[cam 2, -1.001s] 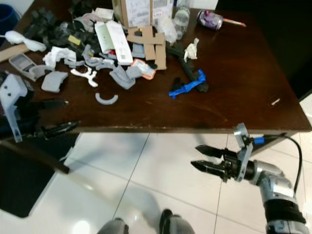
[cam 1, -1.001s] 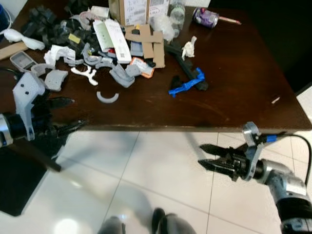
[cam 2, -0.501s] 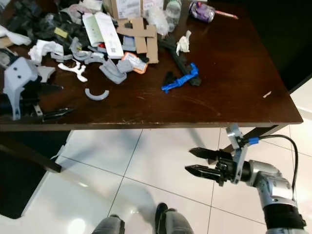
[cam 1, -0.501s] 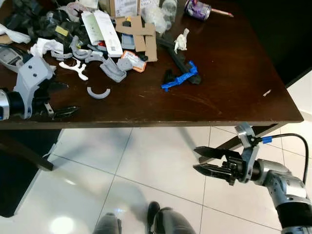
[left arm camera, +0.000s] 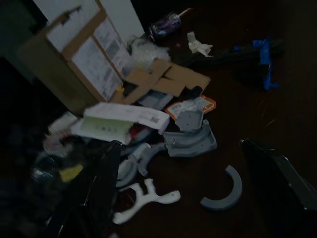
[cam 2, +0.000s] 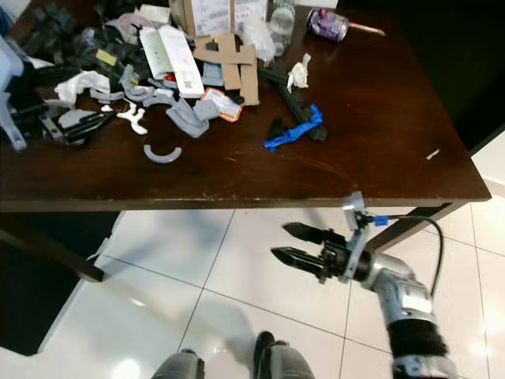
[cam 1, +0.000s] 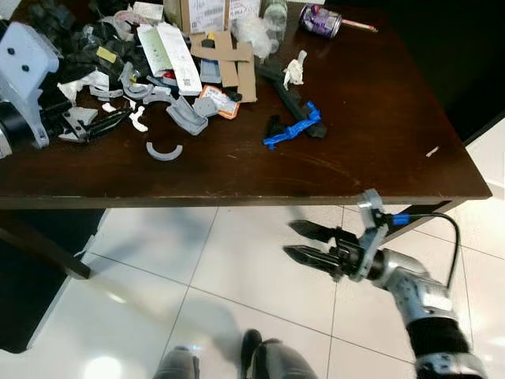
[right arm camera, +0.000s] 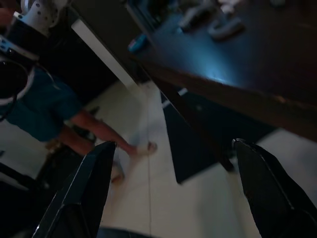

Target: Picking trash to rubbish bin

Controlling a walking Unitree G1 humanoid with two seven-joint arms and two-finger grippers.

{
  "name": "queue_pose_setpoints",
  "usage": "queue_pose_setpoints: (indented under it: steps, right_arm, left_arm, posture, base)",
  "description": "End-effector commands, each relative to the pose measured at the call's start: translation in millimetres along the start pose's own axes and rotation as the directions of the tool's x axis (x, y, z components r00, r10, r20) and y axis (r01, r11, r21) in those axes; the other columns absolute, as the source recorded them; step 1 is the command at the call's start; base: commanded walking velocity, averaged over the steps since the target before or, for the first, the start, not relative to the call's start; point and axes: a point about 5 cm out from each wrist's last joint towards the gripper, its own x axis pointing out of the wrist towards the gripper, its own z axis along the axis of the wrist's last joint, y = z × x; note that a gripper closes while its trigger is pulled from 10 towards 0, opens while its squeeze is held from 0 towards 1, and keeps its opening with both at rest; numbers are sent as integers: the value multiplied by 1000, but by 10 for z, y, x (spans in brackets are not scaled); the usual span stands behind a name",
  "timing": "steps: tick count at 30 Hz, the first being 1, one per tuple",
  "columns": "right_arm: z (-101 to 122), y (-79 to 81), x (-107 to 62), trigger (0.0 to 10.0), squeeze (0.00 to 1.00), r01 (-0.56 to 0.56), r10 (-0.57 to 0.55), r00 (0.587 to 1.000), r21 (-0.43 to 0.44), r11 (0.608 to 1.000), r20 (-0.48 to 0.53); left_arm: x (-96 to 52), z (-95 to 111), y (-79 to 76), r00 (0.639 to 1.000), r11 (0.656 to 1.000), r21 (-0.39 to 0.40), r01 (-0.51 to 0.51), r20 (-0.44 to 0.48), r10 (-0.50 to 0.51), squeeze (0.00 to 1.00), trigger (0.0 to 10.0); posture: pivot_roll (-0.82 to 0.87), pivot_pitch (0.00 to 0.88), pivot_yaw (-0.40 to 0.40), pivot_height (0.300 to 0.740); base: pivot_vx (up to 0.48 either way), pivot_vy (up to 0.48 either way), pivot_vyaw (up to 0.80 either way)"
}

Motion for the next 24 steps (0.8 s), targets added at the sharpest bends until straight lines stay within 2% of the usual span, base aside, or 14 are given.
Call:
queue_pose_setpoints:
  steps: [1, 3, 8, 12, 17, 21, 24]
  right_arm:
    - [-38, -16, -12, 10000, 0, 17, -17, 1000, 4, 1000, 8]
    - [-41, -19, 12, 10000, 0, 16, -16, 1000, 5, 1000, 14]
    - [-53, -33, 104, 10000, 0, 8, -8, 999, -1, 1000, 39]
    - [-57, -35, 112, 10000, 0, 8, -8, 999, -2, 1000, 39]
    - [-85, -48, 93, 10000, 0, 17, -17, 999, -8, 1000, 39]
    - [-89, -58, 72, 10000, 0, 26, -26, 999, -10, 1000, 36]
    - [-90, -75, 30, 10000, 0, 46, -45, 999, -16, 999, 27]
  left_arm:
    - [-73, 60, 28, 999, 999, 41, 19, -28, -18, 0, 10000]
    - [-80, 46, 25, 999, 999, 40, 18, -35, -17, 0, 10000]
    - [-73, -29, -100, 999, 1000, 4, 29, -36, -29, 0, 10000]
    - [-70, -43, -131, 999, 999, -4, 36, -36, -37, 0, 10000]
    - [-28, -116, -294, 994, 994, -55, 99, -35, -101, 0, 10000]
    - [-5, -117, -353, 991, 990, -61, 129, -28, -131, 0, 10000]
    - [40, -117, -486, 977, 972, -102, 211, -3, -212, 0, 10000]
  posture:
    - [315, 152, -45, 740]
    - [318, 150, -44, 740]
    - [327, 136, -34, 740]
    - [326, 135, -31, 740]
    - [316, 132, -30, 740]
    - [310, 132, -28, 740]
    - [309, 135, -29, 740]
  base:
    - [439, 0, 0]
    - [439, 0, 0]
    - [468, 0, 0]
    - [472, 0, 0]
    - [439, 0, 0]
    - [0, 0, 0]
    - [0, 0, 0]
